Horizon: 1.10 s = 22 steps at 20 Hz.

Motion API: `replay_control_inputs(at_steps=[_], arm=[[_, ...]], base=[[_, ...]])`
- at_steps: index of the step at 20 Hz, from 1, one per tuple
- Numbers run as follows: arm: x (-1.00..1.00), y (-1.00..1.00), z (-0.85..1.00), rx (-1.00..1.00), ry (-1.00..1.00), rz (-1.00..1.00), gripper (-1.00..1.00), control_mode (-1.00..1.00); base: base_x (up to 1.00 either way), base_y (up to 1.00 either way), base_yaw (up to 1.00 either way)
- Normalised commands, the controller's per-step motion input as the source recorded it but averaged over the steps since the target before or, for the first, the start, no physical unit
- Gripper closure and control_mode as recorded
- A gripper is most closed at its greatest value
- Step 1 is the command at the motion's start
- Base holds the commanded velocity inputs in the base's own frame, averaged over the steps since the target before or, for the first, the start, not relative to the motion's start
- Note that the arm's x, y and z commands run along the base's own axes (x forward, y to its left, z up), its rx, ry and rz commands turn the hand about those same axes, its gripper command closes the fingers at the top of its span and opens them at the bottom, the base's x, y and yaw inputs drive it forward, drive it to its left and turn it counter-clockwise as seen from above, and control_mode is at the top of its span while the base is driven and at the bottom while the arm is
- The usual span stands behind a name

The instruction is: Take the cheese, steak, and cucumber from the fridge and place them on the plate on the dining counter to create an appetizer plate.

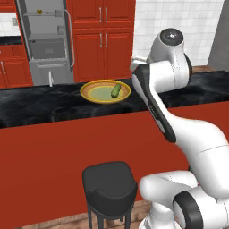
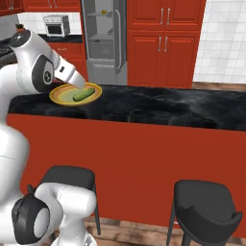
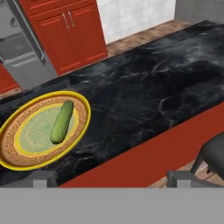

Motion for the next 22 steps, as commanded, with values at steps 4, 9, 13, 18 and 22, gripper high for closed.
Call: replay_control_inputs(at_steps=[4, 9, 13, 18, 22], arm=[[-1.00, -0.19, 0.00, 0.00, 0.16, 0.00, -1.00, -1.00], [-0.87, -0.01, -0.08, 0.00, 0.24, 0.00, -1.00, -1.00], [-0.19, 0.01, -0.22, -0.05, 0.14, 0.00, -1.00, -1.00], [-0.07, 0.00, -0.05, -0.01, 0.00, 0.00, -1.00, 1.00], [0.00, 0.00, 0.00, 0.00, 0.00, 0.00, -1.00, 1.00]], base=[[0.00, 0.00, 0.00], [0.00, 0.00, 0.00], [0.00, 0.00, 0.00], [-0.37, 0.00, -0.01], [-1.00, -0.01, -0.13]])
